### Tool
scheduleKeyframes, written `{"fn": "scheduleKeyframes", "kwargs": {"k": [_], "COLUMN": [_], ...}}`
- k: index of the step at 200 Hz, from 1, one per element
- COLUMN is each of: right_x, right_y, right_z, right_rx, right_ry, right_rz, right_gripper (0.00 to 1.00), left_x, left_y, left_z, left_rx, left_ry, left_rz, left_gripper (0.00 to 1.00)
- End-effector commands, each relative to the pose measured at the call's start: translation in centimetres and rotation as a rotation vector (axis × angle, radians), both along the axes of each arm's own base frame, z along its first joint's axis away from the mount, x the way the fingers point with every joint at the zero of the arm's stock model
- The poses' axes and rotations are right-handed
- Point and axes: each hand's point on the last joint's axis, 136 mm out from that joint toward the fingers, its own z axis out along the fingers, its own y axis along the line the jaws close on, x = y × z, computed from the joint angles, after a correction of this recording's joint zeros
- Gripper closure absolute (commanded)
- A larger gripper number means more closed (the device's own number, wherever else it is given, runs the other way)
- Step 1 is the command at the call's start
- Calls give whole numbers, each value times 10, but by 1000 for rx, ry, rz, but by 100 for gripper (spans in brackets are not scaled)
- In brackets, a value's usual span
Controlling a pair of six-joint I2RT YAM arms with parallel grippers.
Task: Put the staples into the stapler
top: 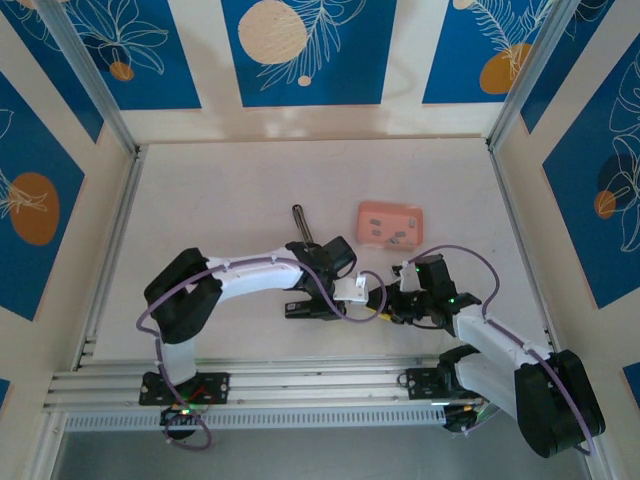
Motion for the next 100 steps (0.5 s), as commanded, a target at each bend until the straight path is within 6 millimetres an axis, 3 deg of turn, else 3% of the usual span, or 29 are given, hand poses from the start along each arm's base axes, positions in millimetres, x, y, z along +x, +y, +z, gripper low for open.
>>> {"fn": "scheduleKeyframes", "kwargs": {"k": [1,43,77,100], "right_x": [-6,-5,-5,-5], "right_y": [1,2,1,2], "right_z": [2,4,4,5], "right_rx": [12,19,19,23], "right_ry": [3,-3,-7,-8], "right_rz": [24,29,31,35], "right_gripper": [56,56,56,56], "left_x": [-7,-11,-9,-6], "left_y": [-3,-2,5,3], "left_z": [17,43,40,38], "left_rx": [-55,-180,-174,-176], "left_ry": [-4,-45,-61,-60], "left_rz": [-30,-42,-34,-31], "left_gripper": [49,45,45,50]}}
